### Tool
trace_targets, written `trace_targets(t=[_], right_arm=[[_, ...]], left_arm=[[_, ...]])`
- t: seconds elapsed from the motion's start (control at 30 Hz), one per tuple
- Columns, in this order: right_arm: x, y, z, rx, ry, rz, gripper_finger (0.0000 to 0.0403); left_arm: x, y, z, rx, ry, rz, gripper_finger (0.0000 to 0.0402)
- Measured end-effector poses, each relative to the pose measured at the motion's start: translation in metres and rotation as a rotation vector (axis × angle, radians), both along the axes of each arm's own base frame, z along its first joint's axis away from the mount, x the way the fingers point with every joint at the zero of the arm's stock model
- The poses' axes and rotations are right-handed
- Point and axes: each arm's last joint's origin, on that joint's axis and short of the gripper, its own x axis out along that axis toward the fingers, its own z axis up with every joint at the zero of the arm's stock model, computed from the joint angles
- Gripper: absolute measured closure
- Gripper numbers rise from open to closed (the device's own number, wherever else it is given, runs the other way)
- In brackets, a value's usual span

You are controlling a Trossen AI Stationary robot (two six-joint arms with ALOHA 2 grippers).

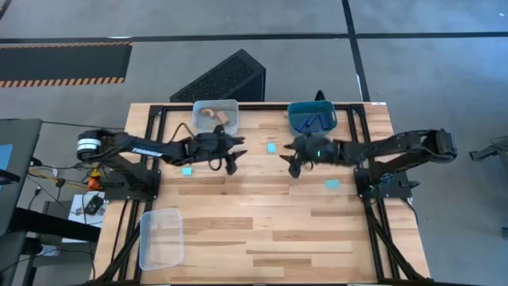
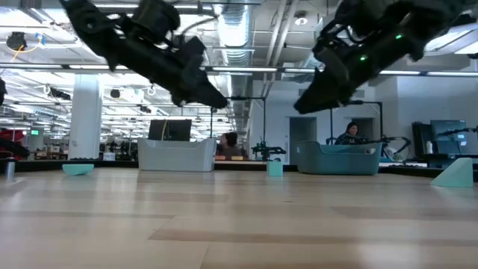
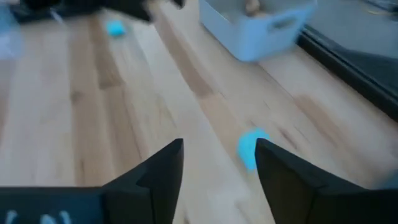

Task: Sort & place blocks by color
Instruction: Put the light blue block into the transparent bin

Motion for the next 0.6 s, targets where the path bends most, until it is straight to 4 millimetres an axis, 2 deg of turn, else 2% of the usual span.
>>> trace_targets(t=[0.17,0.27,0.47,0.6], right_arm=[[0.005,-0.035,-0.002,0.005,-0.056,0.088,0.0168],[0.021,-0.049,-0.008,0.029,-0.038,0.085,0.0169],[0.064,-0.061,-0.028,-0.016,0.152,0.164,0.0169],[0.081,-0.072,-0.036,-0.008,0.301,0.191,0.0169]], left_arm=[[-0.022,-0.022,0.007,0.018,-0.025,-0.044,0.0202],[-0.033,-0.031,0.006,0.027,-0.034,-0.071,0.0186],[-0.046,-0.04,-0.009,0.004,0.008,-0.082,0.0176],[-0.052,-0.043,-0.023,-0.029,0.058,-0.047,0.0175]])
